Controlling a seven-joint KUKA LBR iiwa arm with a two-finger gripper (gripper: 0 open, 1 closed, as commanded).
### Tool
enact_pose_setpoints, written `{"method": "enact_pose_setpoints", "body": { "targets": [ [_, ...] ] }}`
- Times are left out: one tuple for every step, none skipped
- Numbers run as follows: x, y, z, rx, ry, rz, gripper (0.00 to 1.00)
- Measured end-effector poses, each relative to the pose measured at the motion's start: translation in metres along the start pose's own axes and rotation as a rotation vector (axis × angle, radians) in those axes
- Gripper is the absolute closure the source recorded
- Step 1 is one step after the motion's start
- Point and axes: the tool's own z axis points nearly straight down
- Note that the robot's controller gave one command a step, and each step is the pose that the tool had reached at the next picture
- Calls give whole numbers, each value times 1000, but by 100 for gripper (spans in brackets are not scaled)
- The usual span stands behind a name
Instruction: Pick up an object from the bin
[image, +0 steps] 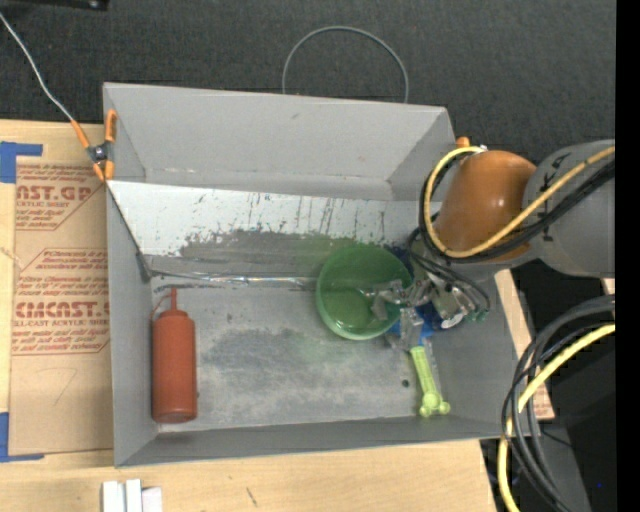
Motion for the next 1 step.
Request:
{"method": "enact_pose_setpoints", "body": {
  "targets": [
    [2, 3, -64, -1, -1, 1, 100]
  ]
}}
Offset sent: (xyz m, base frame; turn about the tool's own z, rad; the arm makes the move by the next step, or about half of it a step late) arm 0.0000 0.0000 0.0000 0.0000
